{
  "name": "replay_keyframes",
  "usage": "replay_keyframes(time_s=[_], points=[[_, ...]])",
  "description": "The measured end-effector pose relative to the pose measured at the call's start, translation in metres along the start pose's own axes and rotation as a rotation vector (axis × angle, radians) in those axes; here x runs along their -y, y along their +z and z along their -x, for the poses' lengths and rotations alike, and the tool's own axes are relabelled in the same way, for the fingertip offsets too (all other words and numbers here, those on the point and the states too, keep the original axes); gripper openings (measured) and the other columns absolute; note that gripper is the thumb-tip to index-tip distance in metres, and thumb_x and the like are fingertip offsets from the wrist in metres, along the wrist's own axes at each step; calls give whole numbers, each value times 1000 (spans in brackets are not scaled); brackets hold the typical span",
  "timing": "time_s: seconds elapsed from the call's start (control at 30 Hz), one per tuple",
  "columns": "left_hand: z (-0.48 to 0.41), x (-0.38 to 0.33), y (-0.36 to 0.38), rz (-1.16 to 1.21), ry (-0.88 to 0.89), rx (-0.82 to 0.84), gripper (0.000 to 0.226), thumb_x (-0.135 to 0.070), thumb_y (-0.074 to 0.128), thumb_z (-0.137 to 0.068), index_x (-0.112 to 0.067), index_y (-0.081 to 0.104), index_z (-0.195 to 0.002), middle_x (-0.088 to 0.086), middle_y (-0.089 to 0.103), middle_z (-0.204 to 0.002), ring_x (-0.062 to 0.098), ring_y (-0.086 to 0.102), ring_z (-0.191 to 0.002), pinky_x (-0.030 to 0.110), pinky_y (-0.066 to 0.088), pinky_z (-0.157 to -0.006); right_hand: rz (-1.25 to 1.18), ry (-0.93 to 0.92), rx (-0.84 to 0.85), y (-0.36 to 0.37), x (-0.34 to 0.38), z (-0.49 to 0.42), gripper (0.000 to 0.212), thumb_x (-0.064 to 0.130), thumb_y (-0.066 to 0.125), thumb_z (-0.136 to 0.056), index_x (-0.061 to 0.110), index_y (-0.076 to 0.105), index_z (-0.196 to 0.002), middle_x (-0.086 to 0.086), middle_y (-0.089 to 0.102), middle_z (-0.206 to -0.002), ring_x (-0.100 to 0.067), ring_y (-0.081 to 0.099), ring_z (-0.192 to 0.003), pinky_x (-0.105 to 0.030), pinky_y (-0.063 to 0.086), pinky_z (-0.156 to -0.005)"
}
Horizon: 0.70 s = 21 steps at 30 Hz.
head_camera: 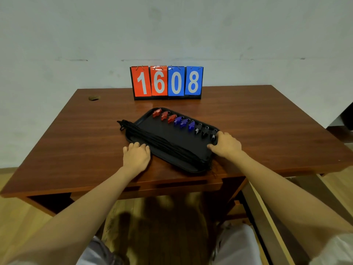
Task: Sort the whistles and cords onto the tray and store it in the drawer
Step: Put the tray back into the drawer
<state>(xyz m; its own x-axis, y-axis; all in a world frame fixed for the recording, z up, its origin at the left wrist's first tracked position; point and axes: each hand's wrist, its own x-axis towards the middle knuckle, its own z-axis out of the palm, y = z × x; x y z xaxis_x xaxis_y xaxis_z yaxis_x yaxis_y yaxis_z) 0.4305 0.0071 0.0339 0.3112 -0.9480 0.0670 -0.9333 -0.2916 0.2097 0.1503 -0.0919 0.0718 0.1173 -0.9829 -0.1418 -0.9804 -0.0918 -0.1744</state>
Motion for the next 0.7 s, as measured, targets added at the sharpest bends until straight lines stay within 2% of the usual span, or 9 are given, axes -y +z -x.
replay_keyframes(time_s=[0.1, 0.27, 0.37, 0.53, 0.63, 0.7], points=[[-3, -20, 1, -53, -143, 67, 62, -52, 28, -97, -3, 51, -126, 18, 49, -131, 35, 41, -123, 44, 31, -103, -28, -49, -100, -2, 0, -9, 49, 43, 49, -93, 11, 46, -130, -10, 48, -129, -31, 55, -110, -39, 49, -78], [-16, -29, 3, 54, -264, 85, 50, -36, 42, -95, 1, 41, -129, 20, 42, -136, 37, 38, -125, 46, 29, -105, -10, -115, -149, -8, 10, -29, 34, 28, 45, -97, 7, 50, -123, -13, 50, -123, -32, 47, -116, -41, 46, -84], [-30, -22, 0, 120, -253, 88, 50, -28, 44, -96, 0, 32, -136, 21, 41, -137, 38, 39, -125, 46, 32, -103, -26, -94, -105, -7, 16, -45, 33, 26, 44, -97, 5, 51, -122, -15, 52, -122, -34, 49, -113, -42, 46, -84], [-50, -14, 2, 218, -173, 95, 47, -21, 42, -99, -2, 28, -140, 22, 42, -134, 40, 43, -121, 48, 41, -98, -158, 10, -17, -4, 17, -74, 30, 24, 45, -95, 3, 61, -108, -18, 62, -110, -36, 59, -97, -35, 45, -69], [-64, -13, 5, 242, -151, 100, 44, -17, 41, -99, -4, 30, -139, 22, 43, -133, 39, 46, -117, 49, 43, -96, -195, 37, 4, -3, 16, -82, 30, 22, 43, -96, 2, 61, -108, -18, 63, -110, -35, 59, -94, -34, 44, -68], [-73, -11, 8, 275, -140, 101, 42, -16, 40, -99, -6, 32, -139, 21, 44, -133, 39, 48, -115, 50, 46, -92, -230, 60, 32, -1, 15, -87, 32, 22, 42, -97, 2, 61, -113, -18, 63, -113, -34, 58, -96, -35, 47, -73]])
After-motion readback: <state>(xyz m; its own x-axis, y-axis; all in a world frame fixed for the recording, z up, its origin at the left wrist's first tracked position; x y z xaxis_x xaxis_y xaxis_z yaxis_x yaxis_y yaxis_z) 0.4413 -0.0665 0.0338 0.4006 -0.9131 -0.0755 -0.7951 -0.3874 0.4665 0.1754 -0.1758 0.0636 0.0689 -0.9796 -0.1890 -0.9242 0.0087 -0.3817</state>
